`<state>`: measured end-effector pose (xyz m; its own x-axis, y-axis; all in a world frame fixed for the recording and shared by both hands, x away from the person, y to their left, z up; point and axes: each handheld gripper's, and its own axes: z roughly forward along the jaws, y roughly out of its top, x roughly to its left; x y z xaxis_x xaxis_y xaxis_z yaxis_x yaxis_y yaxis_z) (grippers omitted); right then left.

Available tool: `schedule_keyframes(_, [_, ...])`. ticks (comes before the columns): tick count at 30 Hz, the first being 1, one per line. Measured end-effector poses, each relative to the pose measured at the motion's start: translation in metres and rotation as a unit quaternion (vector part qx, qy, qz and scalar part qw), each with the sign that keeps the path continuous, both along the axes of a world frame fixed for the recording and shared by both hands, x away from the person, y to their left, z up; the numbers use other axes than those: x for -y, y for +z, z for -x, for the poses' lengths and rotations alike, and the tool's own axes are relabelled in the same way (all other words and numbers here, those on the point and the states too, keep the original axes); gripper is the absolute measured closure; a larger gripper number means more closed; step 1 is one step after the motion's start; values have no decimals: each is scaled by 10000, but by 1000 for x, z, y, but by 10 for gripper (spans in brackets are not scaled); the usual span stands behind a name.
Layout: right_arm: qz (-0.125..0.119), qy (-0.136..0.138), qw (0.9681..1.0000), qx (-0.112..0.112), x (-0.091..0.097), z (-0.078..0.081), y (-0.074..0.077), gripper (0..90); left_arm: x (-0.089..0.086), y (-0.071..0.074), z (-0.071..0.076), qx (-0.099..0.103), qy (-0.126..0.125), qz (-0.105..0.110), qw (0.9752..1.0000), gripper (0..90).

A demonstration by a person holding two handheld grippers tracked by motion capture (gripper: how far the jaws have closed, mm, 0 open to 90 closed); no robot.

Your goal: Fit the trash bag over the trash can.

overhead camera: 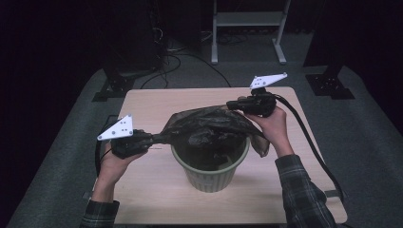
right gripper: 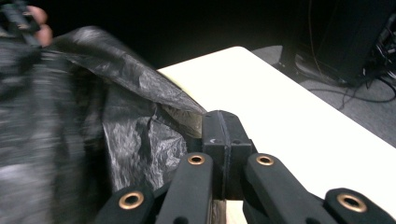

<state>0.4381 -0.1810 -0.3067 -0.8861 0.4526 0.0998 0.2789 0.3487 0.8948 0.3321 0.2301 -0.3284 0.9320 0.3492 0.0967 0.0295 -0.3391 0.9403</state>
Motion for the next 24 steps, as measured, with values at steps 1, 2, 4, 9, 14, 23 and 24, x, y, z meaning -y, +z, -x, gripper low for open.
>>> schedule_keyframes(1, [-35,-26,10000,-63,-1,-6,-4,900,0,-1,-1,-7,3,14,10000,896])
schedule_keyframes(2, [-61,-46,9999,-114,-2,-11,-6,900,-1,-2,-2,-20,11,29,10000,896])
schedule_keyframes(4, [-67,-84,9996,-256,-5,-23,-13,900,-1,-3,-3,-30,39,26,10000,896])
schedule_keyframes(9, [37,-52,9988,-479,-18,-44,-28,900,-3,-4,-3,-48,58,-21,10000,897])
schedule_keyframes(14, [200,-34,9972,-720,-27,-52,-49,900,-3,-5,-3,-54,41,-36,10000,897])
schedule_keyframes(23, [700,-251,9945,-741,-39,-52,-69,836,-5,-4,-1,-6,63,-73,10000,897])
schedule_keyframes(24, [653,-292,9949,-706,-36,-51,-65,803,-6,-3,0,-6,63,-65,10000,896])
